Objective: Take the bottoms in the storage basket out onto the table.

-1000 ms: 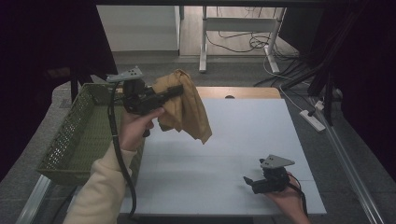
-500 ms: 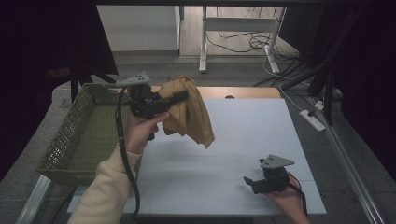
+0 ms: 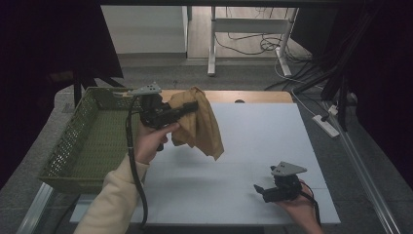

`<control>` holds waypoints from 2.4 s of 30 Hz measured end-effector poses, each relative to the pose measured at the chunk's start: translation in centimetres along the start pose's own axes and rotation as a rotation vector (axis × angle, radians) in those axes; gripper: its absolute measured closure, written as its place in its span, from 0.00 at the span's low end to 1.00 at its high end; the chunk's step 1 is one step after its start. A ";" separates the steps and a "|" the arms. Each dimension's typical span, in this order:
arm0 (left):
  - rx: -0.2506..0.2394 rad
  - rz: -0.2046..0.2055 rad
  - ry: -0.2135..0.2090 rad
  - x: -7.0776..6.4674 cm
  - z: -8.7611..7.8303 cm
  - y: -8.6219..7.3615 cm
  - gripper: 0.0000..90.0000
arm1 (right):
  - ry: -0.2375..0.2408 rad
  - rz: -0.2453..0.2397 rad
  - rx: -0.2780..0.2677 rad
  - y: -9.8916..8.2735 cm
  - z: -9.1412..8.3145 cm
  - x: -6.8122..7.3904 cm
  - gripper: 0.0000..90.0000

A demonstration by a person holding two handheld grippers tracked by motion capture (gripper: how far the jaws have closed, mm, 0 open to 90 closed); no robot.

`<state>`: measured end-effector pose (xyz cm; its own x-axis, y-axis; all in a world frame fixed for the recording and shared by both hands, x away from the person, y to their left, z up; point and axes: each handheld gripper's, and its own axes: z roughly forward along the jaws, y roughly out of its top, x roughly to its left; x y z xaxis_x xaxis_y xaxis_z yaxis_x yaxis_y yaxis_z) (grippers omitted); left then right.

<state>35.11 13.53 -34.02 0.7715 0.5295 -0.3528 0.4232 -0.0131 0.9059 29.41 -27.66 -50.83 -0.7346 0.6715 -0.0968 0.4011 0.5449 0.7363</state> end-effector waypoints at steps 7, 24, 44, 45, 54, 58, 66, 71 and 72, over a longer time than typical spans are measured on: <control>0.040 -0.029 0.009 0.8 1.1 -1.5 0.90 | 0.001 0.000 0.000 0.0 0.0 0.0 0.08; 0.114 -0.049 -0.026 0.8 4.7 -3.6 0.90 | -0.001 0.000 -0.002 0.0 -0.1 0.0 0.08; 0.214 -0.094 -0.077 1.5 10.2 -7.4 0.90 | -0.002 0.002 -0.002 -0.1 -0.1 -0.1 0.08; 0.218 -0.096 -0.077 1.5 10.4 -7.5 0.89 | -0.002 0.003 -0.002 -0.1 -0.1 -0.1 0.08; 0.293 -0.112 -0.071 2.1 13.4 -9.9 0.89 | -0.003 0.004 -0.001 -0.1 -0.1 -0.1 0.08; 0.318 -0.135 -0.062 2.6 14.4 -11.0 0.89 | -0.003 0.005 0.001 -0.1 -0.1 -0.1 0.08; 0.354 -0.185 -0.055 3.9 16.0 -12.8 0.88 | -0.001 0.005 0.000 -0.1 -0.1 -0.1 0.08; 0.364 -0.177 -0.047 4.0 16.2 -13.2 0.86 | 0.000 0.004 0.000 -0.1 -0.1 -0.1 0.08; 0.365 -0.177 -0.046 4.0 16.2 -13.3 0.86 | -0.001 0.001 0.003 -0.1 -0.1 -0.1 0.08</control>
<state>40.29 2.11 -51.24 0.6887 0.5123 -0.5131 0.6857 -0.2302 0.6905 29.43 -27.84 -50.85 -0.7335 0.6728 -0.0966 0.4037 0.5455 0.7344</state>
